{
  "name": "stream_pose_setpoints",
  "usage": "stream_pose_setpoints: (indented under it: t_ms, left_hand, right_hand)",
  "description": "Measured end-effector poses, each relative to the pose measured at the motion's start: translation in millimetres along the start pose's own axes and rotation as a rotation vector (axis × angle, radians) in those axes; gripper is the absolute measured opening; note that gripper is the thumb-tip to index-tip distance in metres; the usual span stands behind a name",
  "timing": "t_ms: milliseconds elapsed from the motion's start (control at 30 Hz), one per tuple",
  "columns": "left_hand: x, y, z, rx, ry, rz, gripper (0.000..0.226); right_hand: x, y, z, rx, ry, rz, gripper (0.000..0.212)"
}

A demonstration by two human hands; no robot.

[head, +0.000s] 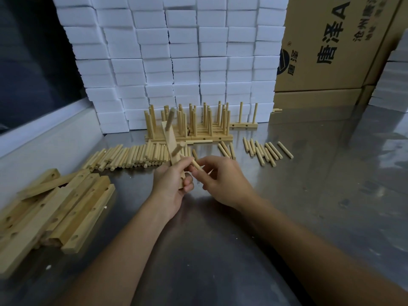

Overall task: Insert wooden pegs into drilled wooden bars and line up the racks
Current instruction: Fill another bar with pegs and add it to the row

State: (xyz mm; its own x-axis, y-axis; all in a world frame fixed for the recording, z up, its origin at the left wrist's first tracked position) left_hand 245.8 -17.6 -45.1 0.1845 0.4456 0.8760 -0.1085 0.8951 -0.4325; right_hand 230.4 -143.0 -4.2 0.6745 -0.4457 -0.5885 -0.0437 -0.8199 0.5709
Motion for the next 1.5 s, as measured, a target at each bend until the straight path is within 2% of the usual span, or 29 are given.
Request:
stream_pose_setpoints:
  t_ms: [67, 167, 300, 367, 467, 600, 733, 1033, 1233, 1400, 1500]
  left_hand:
    - [0.4, -0.3, 0.0, 0.013, -0.010, -0.023, 0.010]
    - [-0.7, -2.2, -0.3, -0.032, 0.025, 0.011, 0.013]
    - [-4.6, -1.6, 0.0, -0.100, 0.099, 0.133, 0.033]
    - [-5.2, 0.1, -0.2, -0.104, 0.113, 0.180, 0.036]
    - [-4.5, 0.4, -0.4, -0.104, 0.105, 0.171, 0.034]
    - [-2.2, 2.6, -0.4, -0.069, 0.065, 0.120, 0.034]
    - [-1.8, 1.5, 0.6, -0.062, 0.049, 0.093, 0.036]
    - [-1.9, 1.3, 1.6, -0.045, 0.025, 0.034, 0.038]
    - [-5.8, -1.8, 1.6, -0.020, 0.000, -0.117, 0.046]
    - [-6.4, -2.0, 1.1, -0.010, 0.000, -0.138, 0.051]
    - [-6.2, -1.4, 0.5, 0.014, -0.028, -0.177, 0.047]
  right_hand:
    - [-4.1, -0.4, -0.7, 0.003, 0.027, 0.020, 0.021]
    - [2.8, 1.9, 0.3, 0.029, -0.034, -0.006, 0.022]
    - [14.7, 14.2, 2.8, 0.147, -0.136, -0.041, 0.014]
    - [19.6, 18.7, 4.1, 0.205, -0.199, -0.126, 0.006]
    - [21.8, 21.3, 6.5, 0.247, -0.277, -0.316, 0.006]
    - [11.3, 16.3, 6.0, 0.193, -0.289, -0.486, 0.013]
    - [-0.9, 0.7, 4.1, 0.100, -0.252, -0.556, 0.013]
    - [-20.1, 3.3, -1.4, -0.004, -0.039, -0.317, 0.007]
    - [-49.5, 10.9, -10.3, -0.110, 0.221, 0.208, 0.011]
    - [-50.8, 12.2, -10.4, -0.094, 0.217, 0.189, 0.010]
    - [-35.4, 12.1, -10.8, -0.077, 0.058, 0.049, 0.016]
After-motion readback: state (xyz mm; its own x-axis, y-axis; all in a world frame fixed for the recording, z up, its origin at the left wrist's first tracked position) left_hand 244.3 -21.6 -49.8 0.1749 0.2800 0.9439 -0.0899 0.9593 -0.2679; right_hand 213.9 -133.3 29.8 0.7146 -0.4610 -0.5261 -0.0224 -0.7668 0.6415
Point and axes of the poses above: each hand's wrist, its own z-axis away from the middle knuckle, its own y-axis out of the back of the hand, x = y × z, the point moved 9 cm from there along -z, towards the middle knuckle, and after that the axes turned 12 degrees about y, right-handed, at the moved point
